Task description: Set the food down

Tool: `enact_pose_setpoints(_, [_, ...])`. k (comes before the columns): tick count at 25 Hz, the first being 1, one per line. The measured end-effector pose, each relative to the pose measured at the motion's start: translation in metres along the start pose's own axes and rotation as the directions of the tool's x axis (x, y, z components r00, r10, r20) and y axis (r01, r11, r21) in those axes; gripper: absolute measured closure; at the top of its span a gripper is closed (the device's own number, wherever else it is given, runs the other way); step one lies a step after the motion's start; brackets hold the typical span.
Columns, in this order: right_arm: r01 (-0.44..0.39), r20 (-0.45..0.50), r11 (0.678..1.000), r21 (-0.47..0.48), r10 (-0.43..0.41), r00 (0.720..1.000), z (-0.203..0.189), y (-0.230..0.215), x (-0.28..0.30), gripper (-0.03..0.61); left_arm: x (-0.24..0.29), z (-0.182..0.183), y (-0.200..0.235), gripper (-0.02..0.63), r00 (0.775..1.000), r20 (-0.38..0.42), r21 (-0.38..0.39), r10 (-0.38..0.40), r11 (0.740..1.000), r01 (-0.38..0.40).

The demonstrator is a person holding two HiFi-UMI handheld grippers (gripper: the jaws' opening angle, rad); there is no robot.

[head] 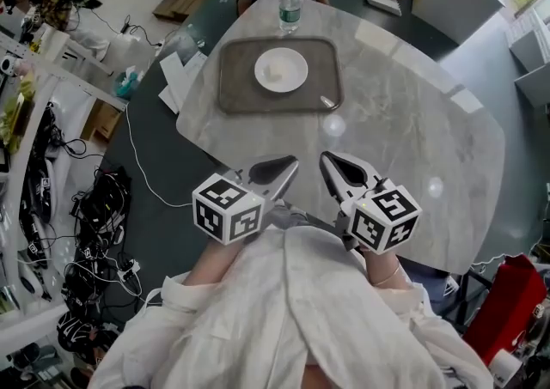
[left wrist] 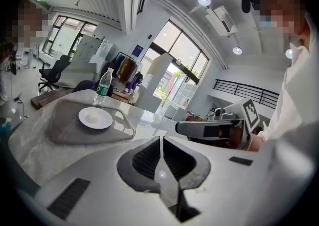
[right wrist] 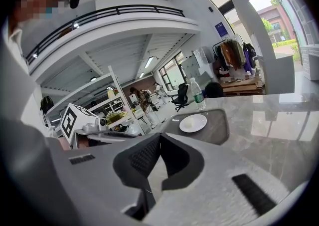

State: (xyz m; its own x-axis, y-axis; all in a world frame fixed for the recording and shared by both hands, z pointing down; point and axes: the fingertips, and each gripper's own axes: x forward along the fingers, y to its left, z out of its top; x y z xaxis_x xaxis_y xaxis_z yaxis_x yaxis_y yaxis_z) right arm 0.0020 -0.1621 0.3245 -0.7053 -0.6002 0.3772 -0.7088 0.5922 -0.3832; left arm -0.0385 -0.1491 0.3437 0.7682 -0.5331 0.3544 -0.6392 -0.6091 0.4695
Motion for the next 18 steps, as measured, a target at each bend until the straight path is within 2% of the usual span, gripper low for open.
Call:
enact_pose_setpoints(10, [0.026,0.005,0.999,-0.045,-0.026,1.000,0.0104,0.0028,0.0063,0.577,0.0056,0.0032,-0.0049,0.588,0.997,-0.033,0.033,-0.063,0.997,0.064])
enact_pose_setpoints(18, [0.052,-0.012,0.996,-0.078,-0.053,0.999,0.0076,0.0027,0.0072,0.577,0.0058,0.0025,-0.0029,0.588,0.998,-0.032,0.029,-0.061,0.998,0.062])
